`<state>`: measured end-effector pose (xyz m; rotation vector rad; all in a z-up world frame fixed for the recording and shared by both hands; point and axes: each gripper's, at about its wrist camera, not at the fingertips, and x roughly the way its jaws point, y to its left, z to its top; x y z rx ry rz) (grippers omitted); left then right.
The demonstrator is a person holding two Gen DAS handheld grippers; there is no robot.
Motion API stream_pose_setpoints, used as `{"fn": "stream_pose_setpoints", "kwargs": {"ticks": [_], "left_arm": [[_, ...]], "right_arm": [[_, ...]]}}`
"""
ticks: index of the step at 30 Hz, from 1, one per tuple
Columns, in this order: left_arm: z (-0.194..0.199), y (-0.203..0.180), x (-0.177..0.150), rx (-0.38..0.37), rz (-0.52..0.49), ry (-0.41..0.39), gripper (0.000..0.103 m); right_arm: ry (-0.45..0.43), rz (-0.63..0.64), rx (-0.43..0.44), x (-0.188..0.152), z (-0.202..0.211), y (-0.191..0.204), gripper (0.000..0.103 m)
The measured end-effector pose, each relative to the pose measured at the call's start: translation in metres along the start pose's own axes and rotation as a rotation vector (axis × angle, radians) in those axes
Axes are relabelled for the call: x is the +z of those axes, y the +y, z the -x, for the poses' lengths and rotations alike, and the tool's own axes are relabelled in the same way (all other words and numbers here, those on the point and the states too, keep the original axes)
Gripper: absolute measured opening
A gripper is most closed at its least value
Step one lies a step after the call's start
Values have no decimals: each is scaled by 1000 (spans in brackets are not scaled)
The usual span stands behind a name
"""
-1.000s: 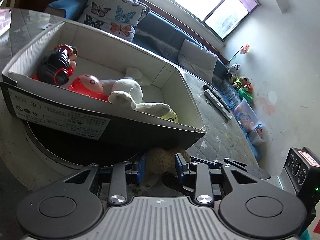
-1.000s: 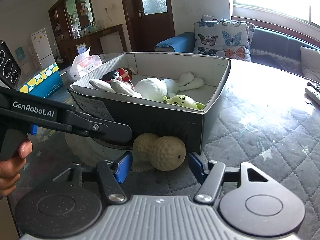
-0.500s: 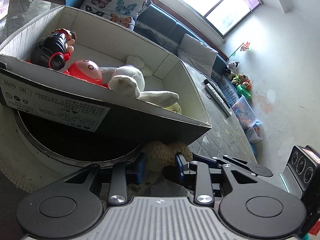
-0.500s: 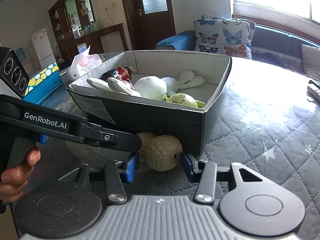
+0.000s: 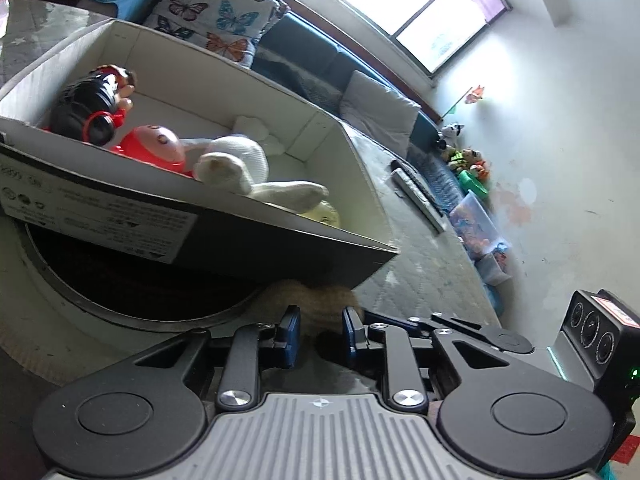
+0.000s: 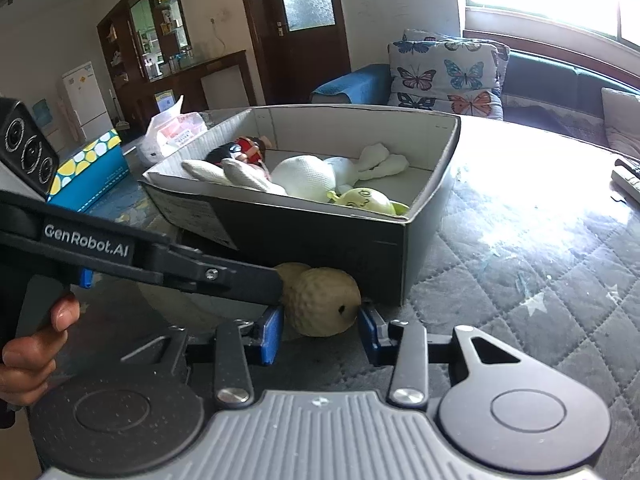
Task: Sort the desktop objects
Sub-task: 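Close the left gripper on the tan peanut plush and lift it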
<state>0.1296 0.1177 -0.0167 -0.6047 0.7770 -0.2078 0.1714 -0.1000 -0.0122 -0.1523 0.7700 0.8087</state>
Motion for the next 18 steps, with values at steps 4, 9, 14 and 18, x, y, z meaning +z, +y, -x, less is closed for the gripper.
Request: {"fn": "stream_pose_setpoints", "kwargs": {"ticks": [4, 9, 14, 18], "left_arm": [[3, -1, 0, -4, 2, -7, 24], [7, -2, 1, -9, 5, -16, 25], [12, 5, 3, 2, 42, -30, 31], [10, 15, 7, 15, 91, -21, 33]], "right_arm": [[4, 5, -1, -3, 2, 3, 39], [6, 21, -10, -3, 5, 3, 40], [-7, 60, -14, 3, 6, 2, 53], [0, 81, -4, 7, -1, 3, 54]]}}
